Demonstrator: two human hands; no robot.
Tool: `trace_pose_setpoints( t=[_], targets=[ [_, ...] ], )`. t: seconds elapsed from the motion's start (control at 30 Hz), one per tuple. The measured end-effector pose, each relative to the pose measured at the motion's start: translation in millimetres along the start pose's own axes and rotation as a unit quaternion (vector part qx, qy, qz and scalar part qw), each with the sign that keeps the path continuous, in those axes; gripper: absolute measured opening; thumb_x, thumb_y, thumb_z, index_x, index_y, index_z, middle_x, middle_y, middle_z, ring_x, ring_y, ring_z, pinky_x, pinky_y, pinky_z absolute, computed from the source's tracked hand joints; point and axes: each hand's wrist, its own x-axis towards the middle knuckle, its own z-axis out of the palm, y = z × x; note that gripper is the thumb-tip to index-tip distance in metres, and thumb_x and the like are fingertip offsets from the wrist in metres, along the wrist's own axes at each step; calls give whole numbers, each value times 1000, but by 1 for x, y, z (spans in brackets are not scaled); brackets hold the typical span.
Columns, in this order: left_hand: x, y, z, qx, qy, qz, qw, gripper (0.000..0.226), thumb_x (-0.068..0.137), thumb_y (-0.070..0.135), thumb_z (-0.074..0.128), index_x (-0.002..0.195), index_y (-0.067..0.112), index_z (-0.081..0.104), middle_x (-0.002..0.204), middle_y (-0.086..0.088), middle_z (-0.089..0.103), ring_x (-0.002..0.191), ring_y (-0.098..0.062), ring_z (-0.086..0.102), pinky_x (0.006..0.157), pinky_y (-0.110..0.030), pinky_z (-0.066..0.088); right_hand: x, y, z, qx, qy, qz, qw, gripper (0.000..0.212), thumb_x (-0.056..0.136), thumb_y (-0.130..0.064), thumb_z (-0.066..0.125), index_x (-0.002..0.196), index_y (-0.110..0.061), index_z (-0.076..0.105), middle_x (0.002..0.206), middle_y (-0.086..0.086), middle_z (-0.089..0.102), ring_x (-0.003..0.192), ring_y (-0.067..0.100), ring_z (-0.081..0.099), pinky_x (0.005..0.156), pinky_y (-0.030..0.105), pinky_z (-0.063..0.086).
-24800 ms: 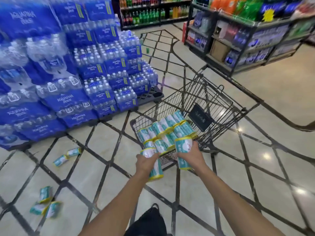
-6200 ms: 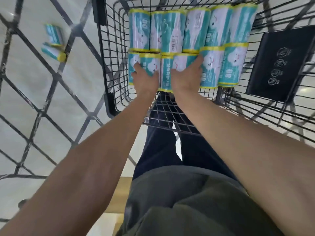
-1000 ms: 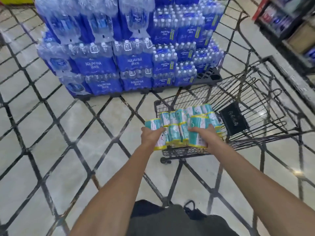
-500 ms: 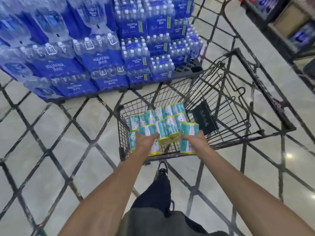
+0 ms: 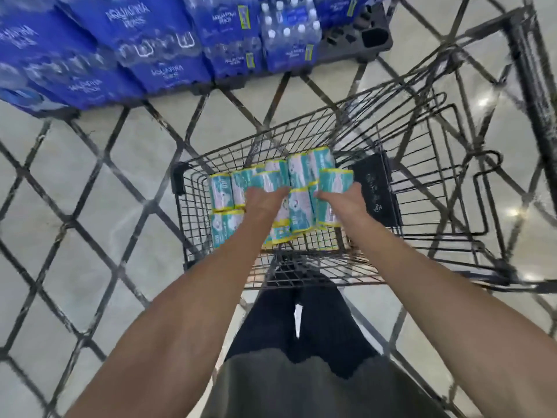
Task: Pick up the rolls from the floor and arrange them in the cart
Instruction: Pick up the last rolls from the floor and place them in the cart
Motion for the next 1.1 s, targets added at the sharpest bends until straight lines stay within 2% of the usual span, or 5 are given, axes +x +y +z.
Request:
trace_pose_setpoints(
  t=[0.23, 0.37, 0.57, 0.87, 1.1],
  targets=[
    [89, 69, 35, 15, 62, -8, 998, 103, 73, 49, 84, 146, 0, 30, 142, -17, 50, 128, -31, 54, 104, -38, 47, 105, -66, 28, -32, -21, -4, 999, 123, 52, -50, 92, 150, -8, 30, 141, 11, 56, 125, 28, 59, 100, 38, 53],
    [133, 69, 68, 45, 68, -35, 996, 119, 75, 58, 80, 154, -6, 17, 155, -19, 38, 141, -30, 42, 112, -36, 40, 163, -70, 50, -72, -43, -8, 996, 117, 59, -49, 92, 150, -7, 31, 140, 10, 56, 121, 22, 58, 95, 29, 50],
    [165, 43, 105, 101, 107, -40, 988, 119, 79, 63, 73, 155, -3, 8, 159, -20, 29, 147, -30, 30, 114, -40, 33, 216, -36, 78, -112, -51, 42, 991, 133, 63, -58, 89, 161, -10, 13, 161, 14, 34, 147, 28, 37, 118, 42, 36],
    [162, 46, 119, 136, 123, -65, 981, 105, 77, 59, 76, 148, 6, 20, 151, -18, 31, 140, -38, 34, 107, -47, 38, 222, -22, 78, -129, -41, 55, 989, 134, 41, -82, 75, 153, -25, 26, 150, 10, 43, 135, 34, 46, 111, 50, 43],
    [130, 53, 101, 192, 79, -20, 978, 101, 86, 55, 68, 155, 5, 15, 156, -21, 26, 145, -37, 28, 117, -44, 28, 174, -21, 33, -201, -42, -26, 978, 77, 88, -43, 62, 155, -17, 35, 147, 15, 46, 127, 34, 54, 100, 38, 51]
  ],
)
